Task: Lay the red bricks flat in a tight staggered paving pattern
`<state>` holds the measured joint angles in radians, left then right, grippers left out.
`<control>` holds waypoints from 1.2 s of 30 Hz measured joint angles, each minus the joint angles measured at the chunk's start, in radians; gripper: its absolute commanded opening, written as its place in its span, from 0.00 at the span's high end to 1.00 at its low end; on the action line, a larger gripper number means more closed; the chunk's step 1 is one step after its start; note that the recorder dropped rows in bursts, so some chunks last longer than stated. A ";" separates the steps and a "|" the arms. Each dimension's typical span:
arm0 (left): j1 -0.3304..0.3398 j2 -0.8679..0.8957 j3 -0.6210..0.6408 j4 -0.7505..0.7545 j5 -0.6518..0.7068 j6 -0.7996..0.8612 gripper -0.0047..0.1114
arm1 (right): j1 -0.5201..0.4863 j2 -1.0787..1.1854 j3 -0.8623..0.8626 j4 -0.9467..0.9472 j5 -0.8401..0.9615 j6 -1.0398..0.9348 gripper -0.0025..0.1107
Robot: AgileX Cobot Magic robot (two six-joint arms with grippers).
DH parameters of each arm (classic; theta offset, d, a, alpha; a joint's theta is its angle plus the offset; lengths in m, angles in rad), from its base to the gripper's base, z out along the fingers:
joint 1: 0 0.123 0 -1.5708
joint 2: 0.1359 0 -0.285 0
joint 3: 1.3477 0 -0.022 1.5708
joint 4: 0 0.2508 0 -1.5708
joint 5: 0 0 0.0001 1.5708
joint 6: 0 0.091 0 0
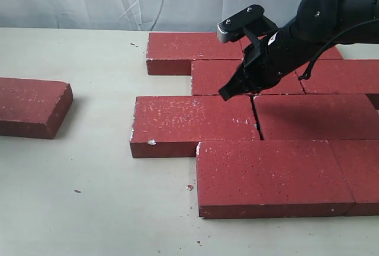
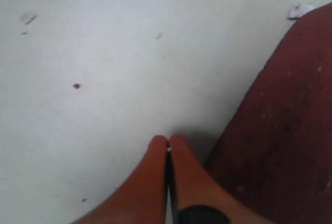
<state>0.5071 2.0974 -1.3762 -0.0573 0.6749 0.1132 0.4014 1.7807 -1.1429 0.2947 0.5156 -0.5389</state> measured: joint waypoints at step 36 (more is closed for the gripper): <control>-0.147 -0.144 -0.005 -0.118 0.051 0.142 0.96 | 0.008 0.000 0.000 0.061 -0.044 -0.002 0.99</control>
<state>0.3603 1.9536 -1.3816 -0.1753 0.7260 0.2554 0.4089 1.7807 -1.1429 0.3561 0.4713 -0.5409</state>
